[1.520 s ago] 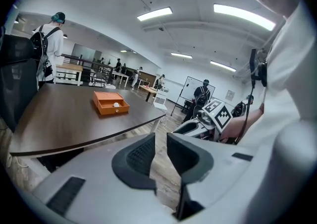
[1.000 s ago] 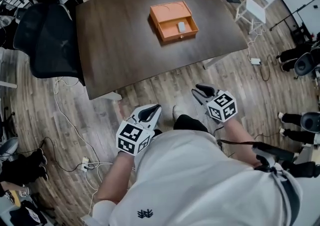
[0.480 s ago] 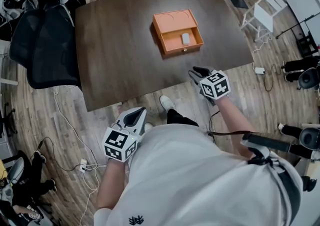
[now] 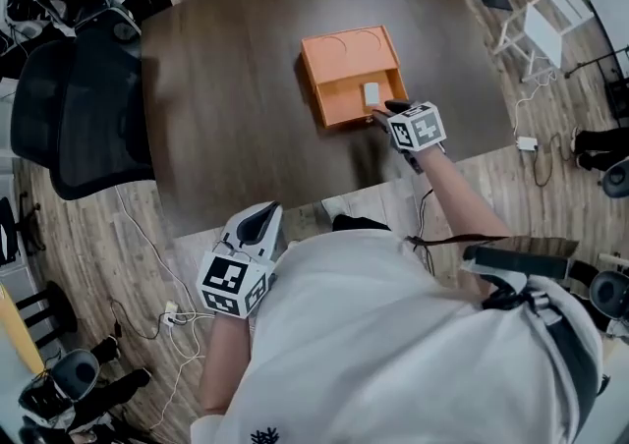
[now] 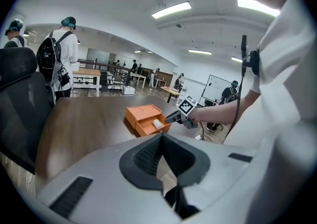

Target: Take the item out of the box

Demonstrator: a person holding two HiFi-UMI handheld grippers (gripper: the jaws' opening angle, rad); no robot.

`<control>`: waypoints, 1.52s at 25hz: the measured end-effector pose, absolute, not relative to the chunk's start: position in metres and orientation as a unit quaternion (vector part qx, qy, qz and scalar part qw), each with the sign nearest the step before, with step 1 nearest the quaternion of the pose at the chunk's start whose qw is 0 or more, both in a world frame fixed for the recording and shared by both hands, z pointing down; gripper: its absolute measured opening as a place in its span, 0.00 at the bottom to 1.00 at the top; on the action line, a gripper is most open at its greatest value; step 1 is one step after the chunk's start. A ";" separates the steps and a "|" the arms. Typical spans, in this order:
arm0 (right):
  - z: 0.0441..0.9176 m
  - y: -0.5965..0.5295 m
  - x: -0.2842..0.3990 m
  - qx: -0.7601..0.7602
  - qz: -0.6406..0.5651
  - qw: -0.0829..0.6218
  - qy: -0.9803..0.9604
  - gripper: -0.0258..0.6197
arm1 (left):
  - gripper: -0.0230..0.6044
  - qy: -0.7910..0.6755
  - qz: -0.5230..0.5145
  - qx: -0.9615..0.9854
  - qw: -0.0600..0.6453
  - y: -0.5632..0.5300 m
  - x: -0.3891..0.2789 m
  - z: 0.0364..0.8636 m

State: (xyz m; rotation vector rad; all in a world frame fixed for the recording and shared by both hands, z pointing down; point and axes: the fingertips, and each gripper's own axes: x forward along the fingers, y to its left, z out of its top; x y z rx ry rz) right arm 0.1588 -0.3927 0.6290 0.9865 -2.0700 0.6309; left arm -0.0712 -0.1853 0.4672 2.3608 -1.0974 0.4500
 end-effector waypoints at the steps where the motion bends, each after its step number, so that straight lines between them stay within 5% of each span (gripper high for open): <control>1: 0.636 -0.406 0.162 0.383 0.252 0.378 -0.804 0.28 | 0.05 -0.407 0.166 0.863 0.250 -0.196 -0.069 0.468; 12: 0.688 -0.472 0.180 0.350 0.279 0.447 -0.774 0.35 | 0.05 -0.451 0.171 0.833 0.271 -0.254 -0.047 0.470; 24: 0.718 -0.496 0.182 0.313 0.208 0.531 -0.759 0.32 | 0.05 -0.468 0.174 0.817 0.287 -0.284 -0.042 0.480; 38: 0.717 -0.499 0.175 0.312 0.206 0.533 -0.759 0.30 | 0.05 -0.475 0.166 0.815 0.287 -0.286 -0.056 0.478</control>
